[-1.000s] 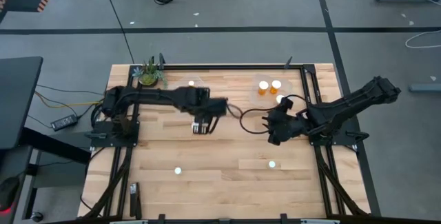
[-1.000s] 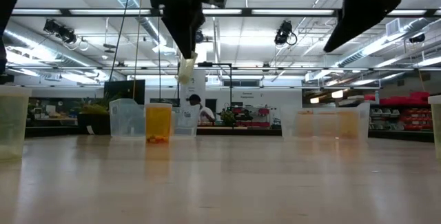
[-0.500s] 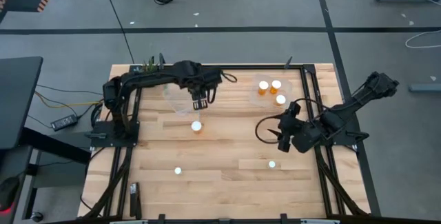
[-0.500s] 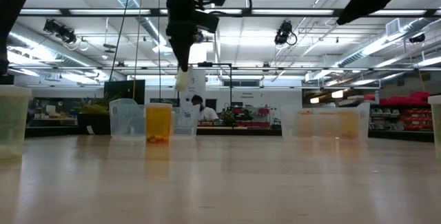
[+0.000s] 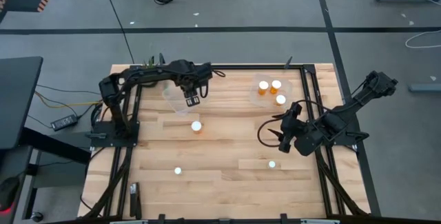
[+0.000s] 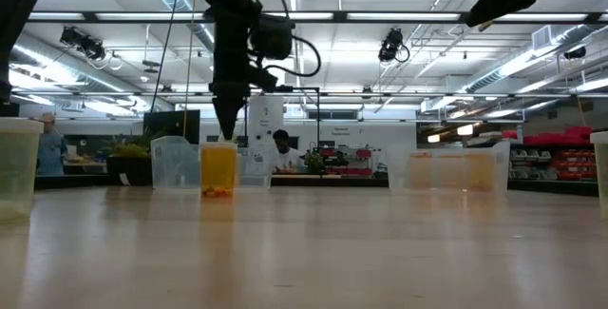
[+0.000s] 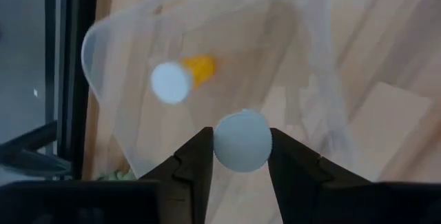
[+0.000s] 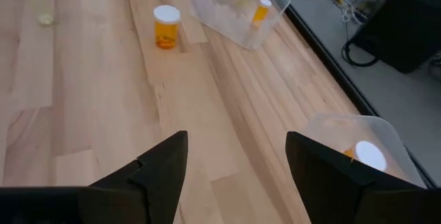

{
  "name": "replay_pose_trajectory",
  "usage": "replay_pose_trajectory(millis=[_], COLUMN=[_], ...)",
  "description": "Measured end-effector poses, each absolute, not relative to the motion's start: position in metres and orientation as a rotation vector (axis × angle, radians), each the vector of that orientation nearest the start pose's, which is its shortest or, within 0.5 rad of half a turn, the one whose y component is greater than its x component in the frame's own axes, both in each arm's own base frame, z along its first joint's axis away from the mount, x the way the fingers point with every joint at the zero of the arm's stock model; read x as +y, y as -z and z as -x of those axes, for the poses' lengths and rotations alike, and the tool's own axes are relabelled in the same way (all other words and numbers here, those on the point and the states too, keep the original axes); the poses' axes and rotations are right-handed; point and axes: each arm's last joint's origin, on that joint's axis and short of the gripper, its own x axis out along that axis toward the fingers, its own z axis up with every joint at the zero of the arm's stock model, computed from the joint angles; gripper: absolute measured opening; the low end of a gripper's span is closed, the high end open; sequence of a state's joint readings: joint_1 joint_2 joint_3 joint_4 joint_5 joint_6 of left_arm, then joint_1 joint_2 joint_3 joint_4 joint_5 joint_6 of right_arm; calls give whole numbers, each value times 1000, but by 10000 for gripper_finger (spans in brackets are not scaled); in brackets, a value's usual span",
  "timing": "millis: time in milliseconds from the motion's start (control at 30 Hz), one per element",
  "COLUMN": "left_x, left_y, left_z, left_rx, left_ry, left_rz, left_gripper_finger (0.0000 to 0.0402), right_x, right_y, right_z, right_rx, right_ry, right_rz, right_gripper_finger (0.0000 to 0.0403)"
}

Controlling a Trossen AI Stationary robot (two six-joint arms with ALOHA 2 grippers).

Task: Pick and place medicine bottles into bin by pill shape (circle, oval)
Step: Put the small yellow pill bottle into the left transparent bin

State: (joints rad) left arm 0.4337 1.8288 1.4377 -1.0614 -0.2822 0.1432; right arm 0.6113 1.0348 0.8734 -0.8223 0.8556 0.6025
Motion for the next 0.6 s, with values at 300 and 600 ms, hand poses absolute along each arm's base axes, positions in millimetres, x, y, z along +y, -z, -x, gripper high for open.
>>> replay_pose_trajectory(millis=[300, 600], left_x=[146, 130], left_y=[-229, -222], left_z=[-281, -251], left_rx=[1415, 1294], left_ry=[-502, -522], left_rz=[63, 88], left_gripper_finger=[131, 130], right_x=[88, 88], right_y=[-278, -278], right_z=[-164, -164], right_rx=[615, 611], right_ry=[430, 434], right_rz=[87, 81], right_gripper_finger=[252, 252])
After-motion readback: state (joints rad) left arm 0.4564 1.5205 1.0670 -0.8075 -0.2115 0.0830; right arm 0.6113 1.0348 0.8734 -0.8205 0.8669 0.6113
